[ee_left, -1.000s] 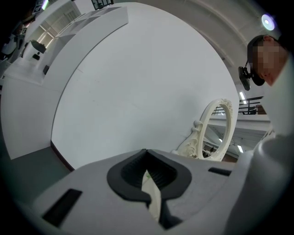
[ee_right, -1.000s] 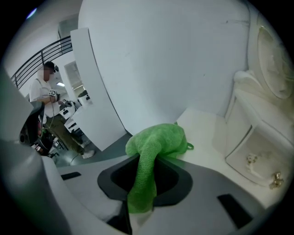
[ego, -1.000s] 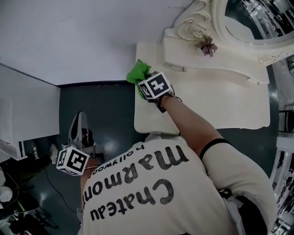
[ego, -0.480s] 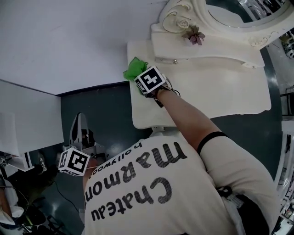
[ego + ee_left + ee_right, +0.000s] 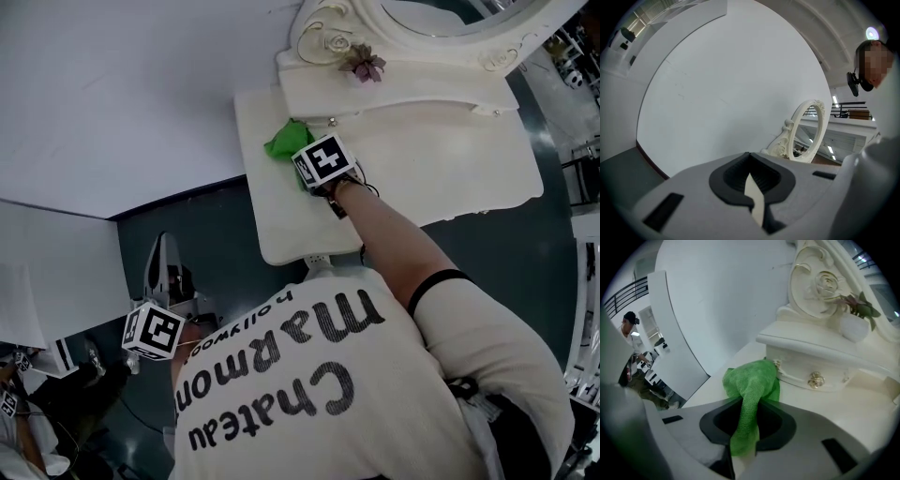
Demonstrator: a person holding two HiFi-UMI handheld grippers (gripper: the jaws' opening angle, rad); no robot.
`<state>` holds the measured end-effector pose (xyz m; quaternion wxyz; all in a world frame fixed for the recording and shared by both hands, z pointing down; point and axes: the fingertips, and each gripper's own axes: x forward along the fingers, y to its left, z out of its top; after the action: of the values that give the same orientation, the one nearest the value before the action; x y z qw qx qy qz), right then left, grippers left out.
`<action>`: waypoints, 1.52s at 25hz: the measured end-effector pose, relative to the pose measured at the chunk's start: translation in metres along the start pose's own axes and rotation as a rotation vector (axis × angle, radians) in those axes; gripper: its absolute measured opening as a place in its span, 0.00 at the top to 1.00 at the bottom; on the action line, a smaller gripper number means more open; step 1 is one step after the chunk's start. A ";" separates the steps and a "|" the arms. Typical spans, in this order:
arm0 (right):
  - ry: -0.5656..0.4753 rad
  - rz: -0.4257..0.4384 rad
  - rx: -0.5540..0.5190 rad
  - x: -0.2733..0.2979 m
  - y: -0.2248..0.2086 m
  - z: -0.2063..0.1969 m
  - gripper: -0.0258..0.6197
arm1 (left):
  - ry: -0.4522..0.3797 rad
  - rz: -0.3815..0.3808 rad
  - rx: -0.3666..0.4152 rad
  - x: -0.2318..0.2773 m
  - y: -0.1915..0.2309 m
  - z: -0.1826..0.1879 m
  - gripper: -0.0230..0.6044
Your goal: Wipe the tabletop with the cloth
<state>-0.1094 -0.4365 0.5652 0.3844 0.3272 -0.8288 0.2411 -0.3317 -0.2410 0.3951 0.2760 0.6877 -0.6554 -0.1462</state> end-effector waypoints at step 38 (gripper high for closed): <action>-0.020 -0.202 0.357 -0.080 -0.154 -0.071 0.82 | 0.048 -0.137 0.009 0.065 -0.044 -0.015 0.95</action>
<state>0.0761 -0.4652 0.5659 0.3343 0.4742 -0.7396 0.3412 -0.2805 -0.3025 0.3928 0.2776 0.7355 -0.6007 -0.1453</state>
